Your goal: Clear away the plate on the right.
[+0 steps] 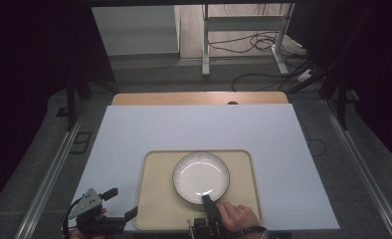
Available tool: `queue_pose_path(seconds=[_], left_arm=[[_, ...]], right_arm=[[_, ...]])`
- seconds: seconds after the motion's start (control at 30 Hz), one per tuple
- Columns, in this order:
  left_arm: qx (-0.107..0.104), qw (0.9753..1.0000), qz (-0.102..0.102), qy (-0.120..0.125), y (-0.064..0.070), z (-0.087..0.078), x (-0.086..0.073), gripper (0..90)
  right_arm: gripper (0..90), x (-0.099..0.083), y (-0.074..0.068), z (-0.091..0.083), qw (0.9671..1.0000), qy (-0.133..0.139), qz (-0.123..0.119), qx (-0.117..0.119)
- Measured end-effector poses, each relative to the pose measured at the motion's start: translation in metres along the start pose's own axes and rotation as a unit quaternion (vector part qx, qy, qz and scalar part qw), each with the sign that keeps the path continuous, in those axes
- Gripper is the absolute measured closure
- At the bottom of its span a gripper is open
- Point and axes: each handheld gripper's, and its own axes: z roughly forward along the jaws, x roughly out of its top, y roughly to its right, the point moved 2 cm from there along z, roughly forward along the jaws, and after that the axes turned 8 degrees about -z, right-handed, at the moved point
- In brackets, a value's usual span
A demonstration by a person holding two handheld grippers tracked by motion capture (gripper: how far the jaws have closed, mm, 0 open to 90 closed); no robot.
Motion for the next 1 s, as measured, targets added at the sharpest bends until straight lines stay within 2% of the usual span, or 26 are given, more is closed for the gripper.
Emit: queue_pose_path(seconds=[0.43, 0.47, 0.53, 0.57, 0.63, 0.67, 0.7, 0.73, 0.77, 0.9, 1.0], left_arm=[[0.0, 1.0, 0.001, 0.0, 0.0, 0.0, 0.0, 1.7], [0.0, 1.0, 0.001, 0.0, 0.0, 0.0, 0.0, 1.7], [0.0, 1.0, 0.001, 0.0, 0.0, 0.0, 0.0, 1.7], [0.0, 1.0, 0.001, -0.001, 0.0, 0.0, 0.0, 1.7], [0.0, 1.0, 0.002, -0.001, 0.0, 0.0, 0.0, 1.7], [0.0, 1.0, 0.001, -0.001, 0.0, 0.0, 0.0, 1.7], [0.0, 1.0, 0.001, 0.0, 0.0, 0.0, 0.0, 1.7], [0.0, 1.0, 0.001, 0.0, 0.0, 0.0, 0.0, 1.7], [0.0, 1.0, 0.001, 0.0, 0.0, 0.0, 0.0, 1.7], [0.0, 1.0, 0.001, 0.0, 0.0, 0.0, 0.0, 1.7], [0.0, 1.0, 0.001, 0.0, 0.0, 0.0, 0.0, 1.7]], right_arm=[[76.5, 0.0, -0.001, 0.0, 0.9999, 0.001, 0.007, 0.008], [75.8, 0.0, 0.0, -0.003, 0.9997, -0.021, 0.001, -0.011], [75.2, 0.0, 0.0, -0.003, 0.9997, -0.021, 0.002, -0.01], [74.6, 0.0, 0.001, -0.004, 0.9997, -0.023, 0.002, -0.001], [74.1, 0.0, 0.0, -0.004, 0.9998, -0.021, 0.002, -0.007], [73.6, 0.0, 0.001, -0.005, 0.9998, -0.022, 0.002, -0.001], [73.0, 0.0, 0.0, -0.004, 0.9998, -0.016, 0.004, -0.011], [72.5, 0.0, 0.001, -0.005, 0.9998, -0.02, 0.002, -0.001], [71.7, 0.001, 0.001, -0.005, 0.9998, -0.014, 0.007, -0.011], [70.1, 0.0, 0.003, -0.007, 0.9998, -0.009, 0.007, -0.014], [68.7, -0.001, 0.006, -0.01, 0.9998, -0.01, 0.016, -0.01]])
